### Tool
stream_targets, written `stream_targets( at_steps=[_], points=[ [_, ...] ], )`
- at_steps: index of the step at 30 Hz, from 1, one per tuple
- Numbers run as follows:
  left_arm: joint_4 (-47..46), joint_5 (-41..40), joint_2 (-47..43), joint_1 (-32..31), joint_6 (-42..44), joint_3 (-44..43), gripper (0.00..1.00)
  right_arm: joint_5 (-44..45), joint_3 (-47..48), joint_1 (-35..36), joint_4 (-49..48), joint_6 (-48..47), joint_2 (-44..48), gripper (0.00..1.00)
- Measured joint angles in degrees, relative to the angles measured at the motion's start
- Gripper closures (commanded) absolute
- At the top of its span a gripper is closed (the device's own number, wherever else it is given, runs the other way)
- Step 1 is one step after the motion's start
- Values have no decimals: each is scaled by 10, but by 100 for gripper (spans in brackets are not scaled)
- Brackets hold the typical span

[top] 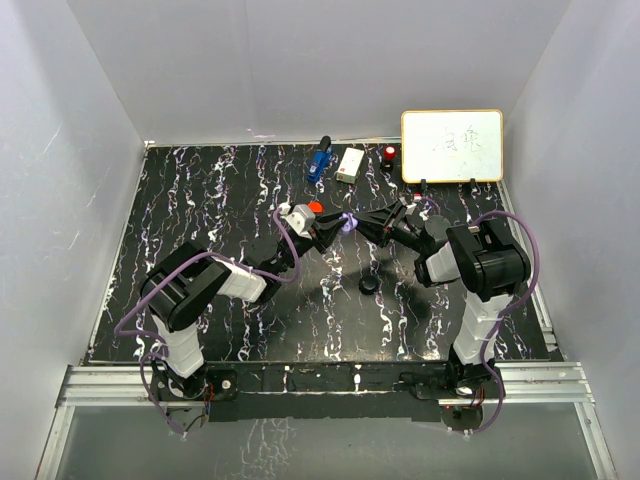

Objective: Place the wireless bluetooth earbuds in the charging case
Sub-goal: Place the earbud in the charging case.

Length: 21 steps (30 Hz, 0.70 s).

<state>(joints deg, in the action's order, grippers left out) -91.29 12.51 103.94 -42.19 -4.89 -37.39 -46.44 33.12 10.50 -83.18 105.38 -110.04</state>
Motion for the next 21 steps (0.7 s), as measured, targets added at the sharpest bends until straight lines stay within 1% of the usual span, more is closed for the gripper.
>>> stream_targets(
  at_steps=[21],
  points=[
    [0, 0, 8, 0, 4, 0, 100, 0, 0, 0, 0, 2, 0, 100]
  ],
)
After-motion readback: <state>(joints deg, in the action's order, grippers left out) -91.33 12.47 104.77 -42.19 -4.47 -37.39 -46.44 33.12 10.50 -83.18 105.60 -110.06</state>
